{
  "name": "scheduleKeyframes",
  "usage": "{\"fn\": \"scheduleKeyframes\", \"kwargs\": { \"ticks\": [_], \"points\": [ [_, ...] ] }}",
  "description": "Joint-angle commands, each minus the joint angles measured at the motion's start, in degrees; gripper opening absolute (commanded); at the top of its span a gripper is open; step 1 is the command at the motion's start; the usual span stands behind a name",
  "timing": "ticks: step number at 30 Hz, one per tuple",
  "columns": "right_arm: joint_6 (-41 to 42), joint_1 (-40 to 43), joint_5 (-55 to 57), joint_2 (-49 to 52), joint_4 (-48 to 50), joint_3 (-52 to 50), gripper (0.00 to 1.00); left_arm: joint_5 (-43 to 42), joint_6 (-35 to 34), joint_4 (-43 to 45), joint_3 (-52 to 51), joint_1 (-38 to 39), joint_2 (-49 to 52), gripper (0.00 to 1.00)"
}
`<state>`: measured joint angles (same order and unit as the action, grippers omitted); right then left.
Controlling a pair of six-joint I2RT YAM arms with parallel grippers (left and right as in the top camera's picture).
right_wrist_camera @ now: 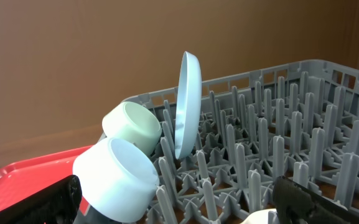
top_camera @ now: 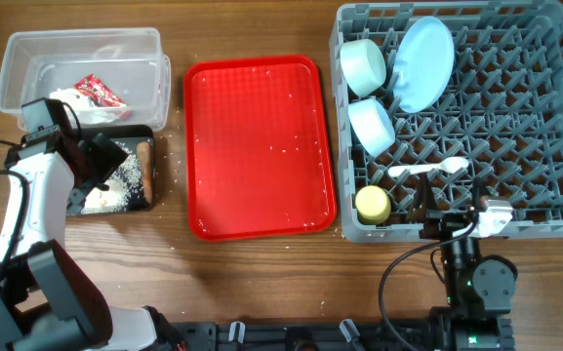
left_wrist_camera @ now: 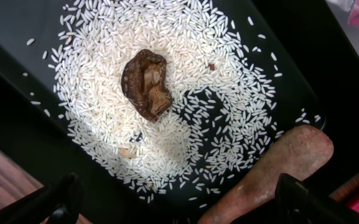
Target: Sort waste into correct bins and load items into the dishwasher rack
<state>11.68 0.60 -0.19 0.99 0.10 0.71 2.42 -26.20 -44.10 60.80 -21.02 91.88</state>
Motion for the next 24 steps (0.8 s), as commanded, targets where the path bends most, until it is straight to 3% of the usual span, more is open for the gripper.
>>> {"fn": "scheduleKeyframes", "kwargs": {
  "ticks": [1, 7, 13, 19, 24],
  "points": [
    [-0.8, 0.2, 0.1, -0.8, 0.4, -0.4, 1.0, 0.0, 0.1, 0.0, -0.2, -0.2, -0.2, 1.0],
    [-0.8, 0.2, 0.1, -0.8, 0.4, -0.4, 1.0, -0.5, 0.1, -0.4, -0.3, -0.2, -0.6, 1.0],
    [-0.8, 0.2, 0.1, -0.8, 0.4, -0.4, 1.0, -0.3, 0.1, -0.2, -3.7, -0.5, -7.1, 1.0],
    [-0.8, 0.2, 0.1, -0.8, 0.4, -0.4, 1.0, 6.5, 0.1, 7.6, -25.0, 8.3, -24.6, 1.0],
    [-0.8, 0.2, 0.1, -0.8, 0.4, -0.4, 1.0, 6.4, 0.1, 11.3, -36.3, 9.9, -41.6, 1.0]
  ]
}}
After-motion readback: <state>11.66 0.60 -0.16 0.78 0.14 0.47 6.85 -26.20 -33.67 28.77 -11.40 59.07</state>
